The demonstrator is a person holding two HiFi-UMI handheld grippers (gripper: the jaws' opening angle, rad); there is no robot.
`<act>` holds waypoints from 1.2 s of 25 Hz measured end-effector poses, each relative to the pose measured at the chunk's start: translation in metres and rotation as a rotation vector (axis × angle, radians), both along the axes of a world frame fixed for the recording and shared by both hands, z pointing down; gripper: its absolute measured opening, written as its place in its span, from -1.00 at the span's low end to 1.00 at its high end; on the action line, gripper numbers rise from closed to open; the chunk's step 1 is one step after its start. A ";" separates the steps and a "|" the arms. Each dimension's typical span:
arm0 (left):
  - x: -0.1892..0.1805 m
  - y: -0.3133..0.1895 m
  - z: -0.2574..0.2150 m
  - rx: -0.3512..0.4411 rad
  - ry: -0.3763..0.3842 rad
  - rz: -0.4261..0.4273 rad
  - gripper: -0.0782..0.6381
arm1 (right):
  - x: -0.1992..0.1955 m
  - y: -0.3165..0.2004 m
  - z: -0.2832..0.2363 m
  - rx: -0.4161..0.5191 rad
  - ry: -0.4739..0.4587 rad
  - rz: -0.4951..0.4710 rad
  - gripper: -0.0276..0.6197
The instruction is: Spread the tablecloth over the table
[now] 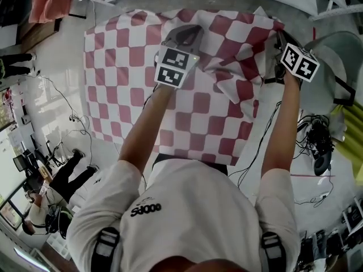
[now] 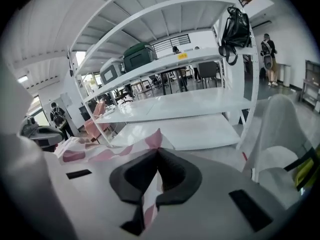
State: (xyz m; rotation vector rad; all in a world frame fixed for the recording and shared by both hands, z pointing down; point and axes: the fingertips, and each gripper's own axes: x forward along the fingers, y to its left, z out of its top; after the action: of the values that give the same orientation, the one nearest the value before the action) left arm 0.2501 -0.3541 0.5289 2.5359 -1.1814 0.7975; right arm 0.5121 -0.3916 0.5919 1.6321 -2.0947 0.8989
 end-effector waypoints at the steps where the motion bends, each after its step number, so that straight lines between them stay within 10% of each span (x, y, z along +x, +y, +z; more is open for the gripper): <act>1: -0.001 -0.005 -0.001 0.006 0.000 -0.005 -0.70 | 0.001 -0.010 -0.004 0.009 0.016 -0.006 -0.84; 24: -0.024 -0.046 0.025 -0.014 -0.039 -0.086 -0.70 | 0.041 -0.149 0.009 0.009 0.321 -0.024 -0.83; 30: -0.025 -0.042 0.030 -0.022 -0.041 -0.089 -0.70 | 0.028 -0.131 0.016 0.003 0.147 -0.045 -0.30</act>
State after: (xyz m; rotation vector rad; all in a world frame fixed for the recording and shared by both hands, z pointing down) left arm 0.2254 -0.3962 0.5592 2.4418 -1.2808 0.8406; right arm 0.5405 -0.5229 0.6077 1.5950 -2.0249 0.7382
